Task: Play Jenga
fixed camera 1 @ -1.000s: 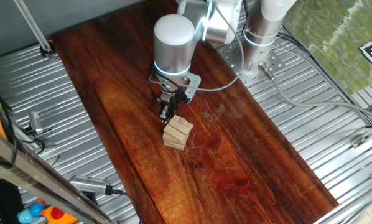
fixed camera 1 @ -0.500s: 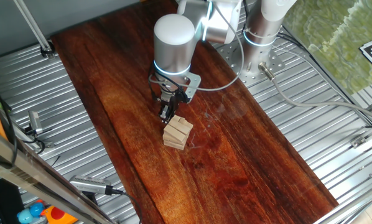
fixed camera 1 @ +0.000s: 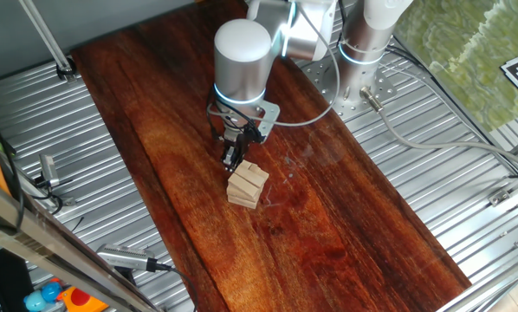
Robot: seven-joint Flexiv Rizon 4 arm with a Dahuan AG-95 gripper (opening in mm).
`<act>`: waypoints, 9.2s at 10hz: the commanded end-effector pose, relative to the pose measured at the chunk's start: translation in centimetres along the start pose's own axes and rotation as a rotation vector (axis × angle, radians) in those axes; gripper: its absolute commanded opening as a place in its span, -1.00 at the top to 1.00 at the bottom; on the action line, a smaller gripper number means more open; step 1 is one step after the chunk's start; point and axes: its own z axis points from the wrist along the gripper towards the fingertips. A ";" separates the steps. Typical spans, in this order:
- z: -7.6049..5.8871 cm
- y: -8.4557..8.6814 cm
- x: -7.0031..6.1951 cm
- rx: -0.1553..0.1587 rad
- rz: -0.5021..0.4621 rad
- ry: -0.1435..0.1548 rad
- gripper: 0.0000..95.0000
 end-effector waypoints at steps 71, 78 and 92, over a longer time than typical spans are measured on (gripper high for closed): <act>-1.1 0.6 1.6 0.017 0.269 -0.029 -0.20; -0.8 0.3 1.5 0.009 0.247 -0.037 -0.20; -0.4 0.3 0.6 -0.008 0.225 -0.054 0.20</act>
